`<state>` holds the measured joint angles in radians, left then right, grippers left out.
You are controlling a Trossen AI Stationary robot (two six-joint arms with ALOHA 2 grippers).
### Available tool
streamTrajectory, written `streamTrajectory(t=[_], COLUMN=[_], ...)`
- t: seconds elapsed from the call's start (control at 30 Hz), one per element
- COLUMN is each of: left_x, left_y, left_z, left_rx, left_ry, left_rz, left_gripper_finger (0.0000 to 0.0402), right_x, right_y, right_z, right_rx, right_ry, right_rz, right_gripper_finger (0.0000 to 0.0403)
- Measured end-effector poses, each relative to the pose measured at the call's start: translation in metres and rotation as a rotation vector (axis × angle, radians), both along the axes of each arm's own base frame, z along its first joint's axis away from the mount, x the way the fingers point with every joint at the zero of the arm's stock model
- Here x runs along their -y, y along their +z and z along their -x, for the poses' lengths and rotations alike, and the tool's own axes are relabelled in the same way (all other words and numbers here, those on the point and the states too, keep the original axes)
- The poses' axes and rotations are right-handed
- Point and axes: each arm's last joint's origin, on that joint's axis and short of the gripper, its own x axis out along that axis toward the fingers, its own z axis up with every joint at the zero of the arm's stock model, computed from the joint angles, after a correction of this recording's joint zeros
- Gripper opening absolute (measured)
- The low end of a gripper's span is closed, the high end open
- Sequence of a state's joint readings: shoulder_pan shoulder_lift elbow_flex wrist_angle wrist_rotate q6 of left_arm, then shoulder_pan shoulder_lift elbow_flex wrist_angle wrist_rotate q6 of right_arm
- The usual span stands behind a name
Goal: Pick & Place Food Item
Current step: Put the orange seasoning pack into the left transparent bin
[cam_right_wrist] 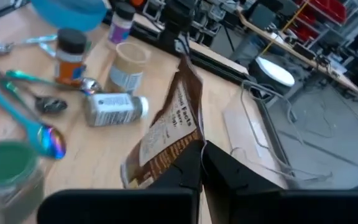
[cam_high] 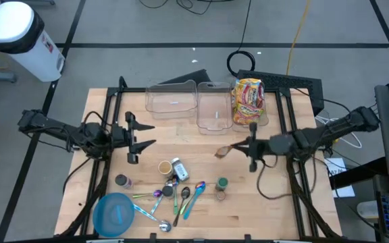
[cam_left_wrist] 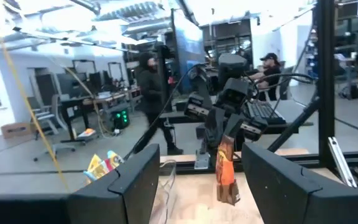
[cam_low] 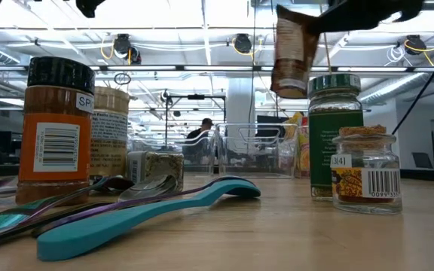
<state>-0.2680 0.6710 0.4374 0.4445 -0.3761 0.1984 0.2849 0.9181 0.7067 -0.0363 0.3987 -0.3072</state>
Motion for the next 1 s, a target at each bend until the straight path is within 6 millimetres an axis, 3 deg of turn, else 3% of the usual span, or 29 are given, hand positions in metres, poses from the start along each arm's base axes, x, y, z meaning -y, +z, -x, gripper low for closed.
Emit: streamTrajectory(t=[0.27,0.47,0.6,0.83,1.0], left_x=[-0.001,-0.010,-0.019,-0.038,-0.042], left_y=[-0.006,-0.015,-0.013,0.008,0.009], left_z=[-0.016,-0.046,-0.074,-0.143,-0.171], left_rx=[-0.002,0.058,0.038,-0.215,-0.355], left_ry=[0.042,0.123,0.183,0.184,0.159], left_rz=[0.029,0.022,0.012,-0.015,-0.063], left_gripper_finger=[0.0234,0.0235,0.0235,0.0235,0.0235], right_x=[0.021,0.027,0.031,0.048,0.062], right_y=[0.003,0.002,0.003,0.004,0.004], right_z=[-0.019,-0.027,-0.030,-0.040,-0.045], right_rx=[0.082,0.112,0.133,0.184,0.217], right_ry=[0.014,0.029,0.029,-0.024,-0.082], right_rz=[-0.014,-0.023,-0.024,0.065,0.077], right_gripper_finger=[0.0000,0.0000,0.0000,0.0000,0.0000])
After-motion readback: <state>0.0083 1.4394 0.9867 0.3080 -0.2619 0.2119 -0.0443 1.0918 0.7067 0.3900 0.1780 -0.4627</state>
